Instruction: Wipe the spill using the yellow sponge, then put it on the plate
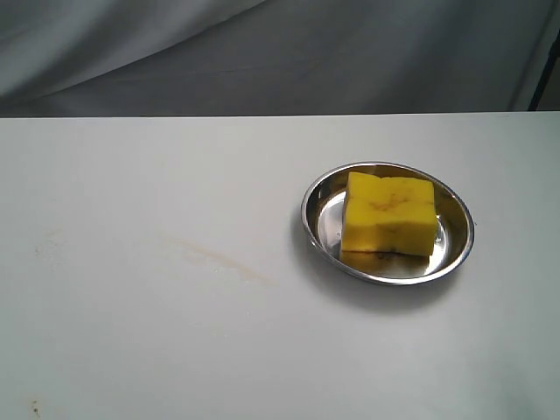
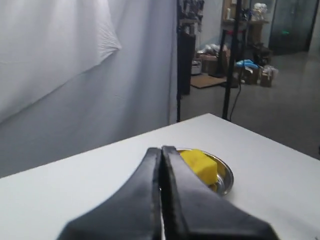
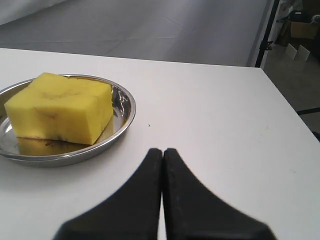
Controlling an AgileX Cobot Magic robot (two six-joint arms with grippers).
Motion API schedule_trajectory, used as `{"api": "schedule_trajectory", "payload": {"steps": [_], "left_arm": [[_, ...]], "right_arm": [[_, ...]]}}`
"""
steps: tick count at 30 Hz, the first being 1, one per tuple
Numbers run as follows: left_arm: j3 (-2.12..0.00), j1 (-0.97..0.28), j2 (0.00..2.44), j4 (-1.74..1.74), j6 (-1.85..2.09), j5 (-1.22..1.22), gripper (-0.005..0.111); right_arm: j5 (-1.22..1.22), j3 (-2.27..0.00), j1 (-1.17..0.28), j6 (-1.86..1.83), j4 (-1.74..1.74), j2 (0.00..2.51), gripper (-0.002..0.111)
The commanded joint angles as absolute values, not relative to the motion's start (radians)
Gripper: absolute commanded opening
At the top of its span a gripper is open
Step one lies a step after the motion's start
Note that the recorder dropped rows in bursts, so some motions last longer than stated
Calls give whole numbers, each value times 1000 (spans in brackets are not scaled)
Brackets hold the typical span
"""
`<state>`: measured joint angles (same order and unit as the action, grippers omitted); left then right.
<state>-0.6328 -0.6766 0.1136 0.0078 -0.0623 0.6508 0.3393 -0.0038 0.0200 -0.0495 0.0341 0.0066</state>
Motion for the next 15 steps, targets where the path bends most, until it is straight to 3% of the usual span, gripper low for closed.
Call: {"api": "schedule_trajectory", "payload": {"steps": [1, 6, 15], "left_arm": [[-572, -583, 33, 10, -77, 531, 0], [-465, -471, 0, -9, -80, 384, 0], [-373, -429, 0, -12, -74, 281, 0]], "right_arm": [[336, 0, 19, -45, 41, 0, 0], [336, 0, 19, -45, 41, 0, 0], [336, 0, 19, -45, 41, 0, 0]]}}
